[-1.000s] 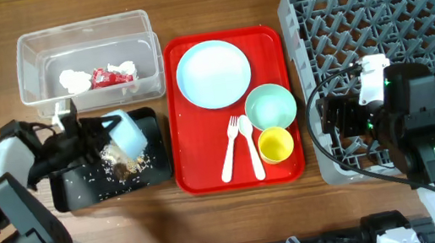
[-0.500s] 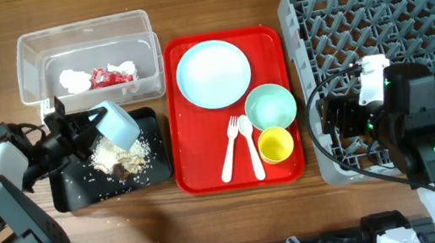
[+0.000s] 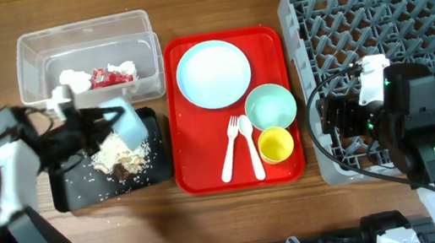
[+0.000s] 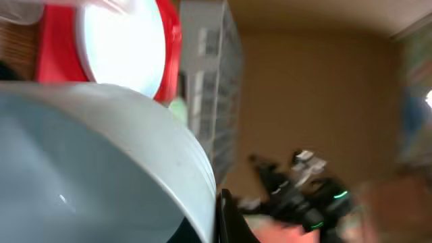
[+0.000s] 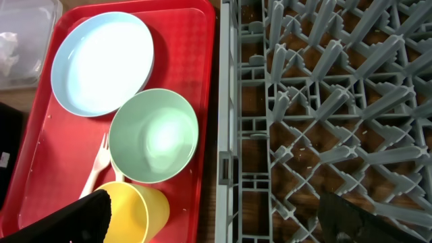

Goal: Sort waste into correct bins and load items into the dishwasher rack
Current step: 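Lift the blue bowl with the left gripper and tip scraps onto the black tray, then set the blue bowl back on the red tray with the left gripper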

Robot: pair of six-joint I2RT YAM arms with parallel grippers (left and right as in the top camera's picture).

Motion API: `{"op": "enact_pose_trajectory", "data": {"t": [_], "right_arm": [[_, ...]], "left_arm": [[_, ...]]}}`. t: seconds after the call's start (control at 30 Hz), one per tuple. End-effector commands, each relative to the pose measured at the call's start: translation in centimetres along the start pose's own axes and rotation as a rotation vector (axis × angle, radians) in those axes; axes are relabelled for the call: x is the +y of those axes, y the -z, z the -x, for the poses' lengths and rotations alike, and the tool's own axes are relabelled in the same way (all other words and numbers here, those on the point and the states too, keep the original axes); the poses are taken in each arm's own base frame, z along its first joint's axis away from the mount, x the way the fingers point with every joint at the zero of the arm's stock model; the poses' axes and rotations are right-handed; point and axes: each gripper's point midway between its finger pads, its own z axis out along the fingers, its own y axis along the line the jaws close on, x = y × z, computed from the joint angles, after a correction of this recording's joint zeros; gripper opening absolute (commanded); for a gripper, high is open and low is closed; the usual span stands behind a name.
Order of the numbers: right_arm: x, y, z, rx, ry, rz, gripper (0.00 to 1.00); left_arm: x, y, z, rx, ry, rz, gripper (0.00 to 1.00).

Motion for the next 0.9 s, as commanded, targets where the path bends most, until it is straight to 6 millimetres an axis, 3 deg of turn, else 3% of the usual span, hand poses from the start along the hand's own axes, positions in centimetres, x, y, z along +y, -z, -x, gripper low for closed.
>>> {"op": "enact_pose_trajectory", "data": {"t": [0.0,0.1,0.23,0.33,0.43,0.47,0.5,0.57,0.6,0.73,0.8,0.87], "right_arm": [[0.5,0.6,0.9,-0.025,-0.005,0.019,1.00],[0.5,0.6,0.9,-0.024,-0.006,0.019,1.00],[0.5,0.6,0.9,-0.023,-0.006,0.019,1.00],[0.5,0.6,0.9,-0.023,-0.005,0.019,1.00],[0.5,0.6,0.9,-0.023,-0.005,0.019,1.00],[0.5,0.6,0.9,-0.023,-0.005,0.019,1.00],[0.5,0.6,0.9,-0.023,-0.005,0.019,1.00],[0.5,0.6,0.8,-0.022,-0.005,0.019,1.00],[0.5,0.6,0.8,-0.021,-0.004,0.018,1.00],[-0.7,1.5,1.9,-0.060,0.000,-0.061,1.00],[-0.6,2.1,2.5,-0.076,-0.003,-0.063,1.00],[-0.7,2.1,2.2,-0.063,-0.004,-0.064,1.00]], "left_arm": [[-0.6,-3.3,-1.0,0.043,-0.234,0.360,0.04],[-0.5,-8.4,-2.6,0.076,-0.453,0.577,0.04],[3.9,-14.4,-6.0,0.160,-0.613,0.860,0.04],[7.3,-16.9,-8.3,0.244,-0.600,0.934,0.04],[8.6,-17.5,-9.2,0.277,-0.582,0.954,0.04],[8.5,-17.6,-9.3,0.276,-0.579,0.953,0.09],[8.5,-17.6,-9.3,0.276,-0.580,0.952,0.24],[8.1,-17.6,-9.4,0.272,-0.584,0.941,0.37],[6.9,-17.7,-9.4,0.263,-0.593,0.911,0.40],[0.1,-19.6,-9.4,0.221,-0.650,0.690,0.42],[-0.8,-20.6,-10.8,0.278,-0.639,0.600,0.43],[-0.2,-21.3,-12.1,0.318,-0.645,0.603,0.44]]}}
